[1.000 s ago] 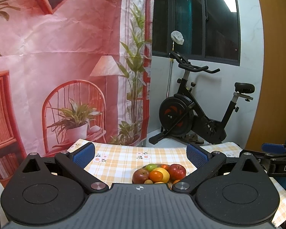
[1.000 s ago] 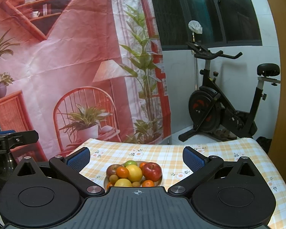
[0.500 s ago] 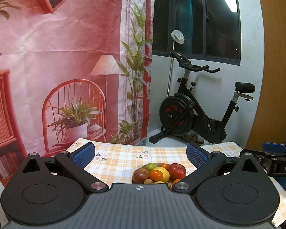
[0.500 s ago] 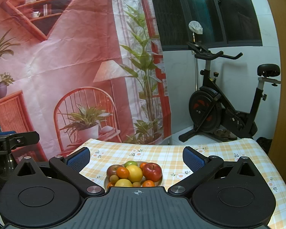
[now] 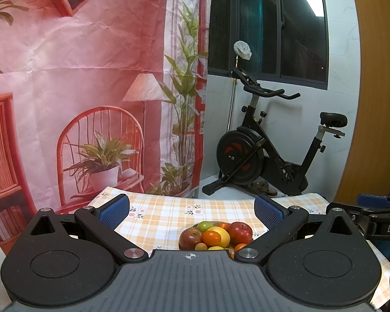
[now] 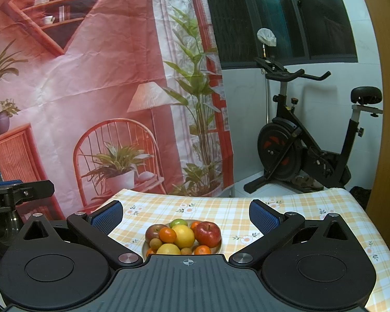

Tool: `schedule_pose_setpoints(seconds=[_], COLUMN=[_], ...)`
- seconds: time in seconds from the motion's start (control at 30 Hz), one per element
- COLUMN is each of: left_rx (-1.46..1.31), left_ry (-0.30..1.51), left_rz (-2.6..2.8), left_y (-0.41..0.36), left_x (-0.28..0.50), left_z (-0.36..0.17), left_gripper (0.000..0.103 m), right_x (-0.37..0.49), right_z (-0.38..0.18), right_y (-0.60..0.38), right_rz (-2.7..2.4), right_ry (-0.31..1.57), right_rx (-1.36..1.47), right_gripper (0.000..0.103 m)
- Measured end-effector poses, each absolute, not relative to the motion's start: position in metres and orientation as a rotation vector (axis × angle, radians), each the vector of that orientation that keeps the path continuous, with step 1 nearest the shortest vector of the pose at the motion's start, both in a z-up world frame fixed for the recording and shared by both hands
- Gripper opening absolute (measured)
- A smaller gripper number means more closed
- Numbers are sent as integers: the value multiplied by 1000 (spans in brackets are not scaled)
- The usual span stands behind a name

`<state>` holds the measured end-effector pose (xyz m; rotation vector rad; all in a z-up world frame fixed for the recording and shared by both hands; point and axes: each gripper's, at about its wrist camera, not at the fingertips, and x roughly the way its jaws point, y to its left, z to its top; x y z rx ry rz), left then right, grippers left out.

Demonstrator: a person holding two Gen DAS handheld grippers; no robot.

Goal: Organize fruits

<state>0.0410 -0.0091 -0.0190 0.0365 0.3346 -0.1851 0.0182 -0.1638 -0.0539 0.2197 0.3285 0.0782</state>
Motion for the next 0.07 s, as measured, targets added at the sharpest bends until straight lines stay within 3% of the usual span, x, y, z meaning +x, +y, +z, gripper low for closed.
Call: schedule_pose_setpoints(seconds=[0.07], left_rx=[35], left_ry=[337], left_rz=[-181], left_y=[-9], left_x=[41], left_z=[-20], left_gripper=[103], right_x=[17], right_z=[-53], right_y=[-164], right_rz=[78], right_ry=[329], right_rx=[220], right_gripper=[103])
